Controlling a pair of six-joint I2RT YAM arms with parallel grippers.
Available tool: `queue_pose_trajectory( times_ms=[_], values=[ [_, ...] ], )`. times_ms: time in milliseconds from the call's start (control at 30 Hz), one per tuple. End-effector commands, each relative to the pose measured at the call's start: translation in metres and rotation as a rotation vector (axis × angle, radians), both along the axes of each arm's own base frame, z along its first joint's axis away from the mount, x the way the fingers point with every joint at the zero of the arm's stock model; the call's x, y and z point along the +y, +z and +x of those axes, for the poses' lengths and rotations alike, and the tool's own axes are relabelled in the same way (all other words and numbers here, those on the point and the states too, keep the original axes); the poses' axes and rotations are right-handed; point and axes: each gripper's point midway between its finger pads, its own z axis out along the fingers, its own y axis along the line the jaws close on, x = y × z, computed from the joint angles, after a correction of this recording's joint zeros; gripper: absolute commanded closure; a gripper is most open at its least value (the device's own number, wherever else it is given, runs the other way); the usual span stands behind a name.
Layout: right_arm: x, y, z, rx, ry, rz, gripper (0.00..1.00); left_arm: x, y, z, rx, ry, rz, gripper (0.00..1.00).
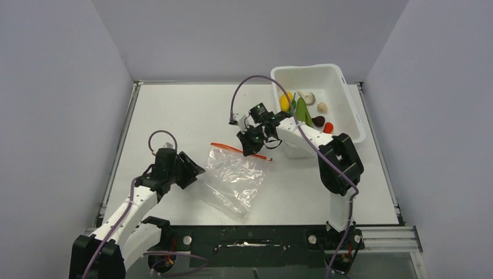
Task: Place the food in the zip-top bag and seal the zipper
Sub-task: Pick up the zipper food storage bag at the center of the board, then open the zipper of the food storage bag at the center of the board.
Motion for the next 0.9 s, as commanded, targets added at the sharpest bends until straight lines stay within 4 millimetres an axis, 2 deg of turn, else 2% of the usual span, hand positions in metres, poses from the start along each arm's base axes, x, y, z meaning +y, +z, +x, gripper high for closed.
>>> queue_pose_trajectory(
  times_ms=[0,100,200,267,367,433,533,867],
  values=[
    [0.004,0.068,0.02,-0.273,-0.105,-0.01,1.0,0.013,0.08,0.042,-0.196,0.022,0.099,0.49],
    [0.004,0.093,0.019,-0.371,-0.141,-0.049,1.0,0.013,0.128,0.056,-0.293,0.015,0.104,0.47],
    [0.008,0.123,0.019,-0.486,-0.189,-0.067,1.0,0.001,0.171,0.062,-0.391,-0.007,0.035,0.46],
    [0.01,0.145,0.02,-0.56,-0.235,-0.063,1.0,-0.005,0.193,0.064,-0.438,-0.009,-0.02,0.46],
    [0.017,0.178,0.016,-0.668,-0.284,-0.038,1.0,-0.018,0.213,0.065,-0.477,-0.025,-0.12,0.46],
    [0.024,0.194,0.01,-0.728,-0.293,-0.018,1.0,-0.025,0.219,0.067,-0.49,-0.036,-0.171,0.46],
    [0.037,0.21,-0.001,-0.779,-0.281,0.019,1.0,-0.032,0.216,0.07,-0.476,-0.048,-0.204,0.46],
    [0.068,0.232,-0.021,-0.861,-0.239,0.032,1.0,-0.042,0.207,0.076,-0.465,-0.058,-0.276,0.43]
  ],
)
